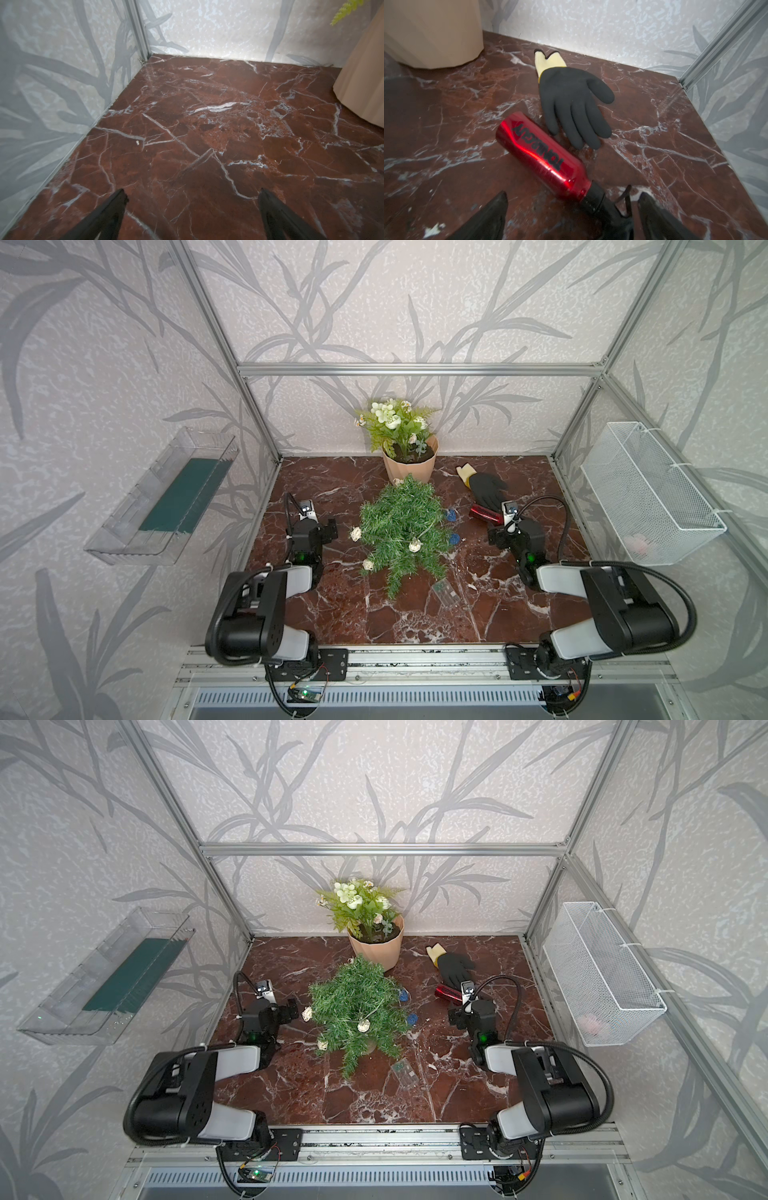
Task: Remove string lights from the small christmas tree
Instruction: Pick up the light string from the Christmas tree.
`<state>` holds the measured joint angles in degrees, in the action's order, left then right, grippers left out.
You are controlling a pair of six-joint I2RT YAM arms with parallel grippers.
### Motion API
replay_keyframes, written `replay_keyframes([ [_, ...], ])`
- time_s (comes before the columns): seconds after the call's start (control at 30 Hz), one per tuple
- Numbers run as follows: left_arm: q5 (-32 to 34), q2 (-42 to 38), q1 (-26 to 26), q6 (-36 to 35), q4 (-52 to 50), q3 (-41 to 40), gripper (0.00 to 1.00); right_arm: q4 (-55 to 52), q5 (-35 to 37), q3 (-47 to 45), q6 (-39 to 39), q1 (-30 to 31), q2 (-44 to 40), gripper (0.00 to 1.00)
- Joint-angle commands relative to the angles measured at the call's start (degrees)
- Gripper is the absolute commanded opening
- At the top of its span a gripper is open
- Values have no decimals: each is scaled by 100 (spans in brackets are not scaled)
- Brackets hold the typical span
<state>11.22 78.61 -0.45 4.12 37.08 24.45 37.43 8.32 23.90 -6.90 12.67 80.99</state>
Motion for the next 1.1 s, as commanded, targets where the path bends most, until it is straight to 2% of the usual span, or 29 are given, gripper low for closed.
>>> replay_keyframes([
  [0.0,575,-831,-199,770,-2171,877,99,-2654,292,1469,345,293,-741,97],
  [0.1,917,-1259,-439,1180,-3493,1552,99,-4506,-428,2811,739,342,-717,98],
  [0.2,1294,-1453,-517,1755,-5035,2285,98,-5940,-769,3801,1401,352,-871,97],
  [0.27,1418,-1395,-511,2096,-5996,2715,98,-6173,-1202,3997,1764,348,-1149,96],
  [0.37,961,-1239,-531,2114,-7045,3207,98,-6453,-2262,4271,2472,356,-1438,90],
  [0.47,547,-1402,-578,2151,-7518,3331,98,-6515,-3067,4383,3133,509,-1578,87],
  [0.63,132,-1988,-621,2185,-7620,3327,97,-6429,-3035,4420,3569,1319,-1797,86],
  [0.7,-1,-2076,-626,2198,-7751,3443,96,-6466,-2952,4477,3420,1612,-1802,86],
  [0.77,-152,-2086,-630,2195,-7843,3529,95,-6548,-2792,4469,2912,1814,-1843,84],
  [0.93,-320,-2062,-645,2154,-7883,3508,94,-6672,-2332,4163,1776,1845,-1965,75],
  [1.07,-355,-2093,-650,2171,-7810,3464,93,-6295,-2478,4027,1351,1871,-1882,73],
])
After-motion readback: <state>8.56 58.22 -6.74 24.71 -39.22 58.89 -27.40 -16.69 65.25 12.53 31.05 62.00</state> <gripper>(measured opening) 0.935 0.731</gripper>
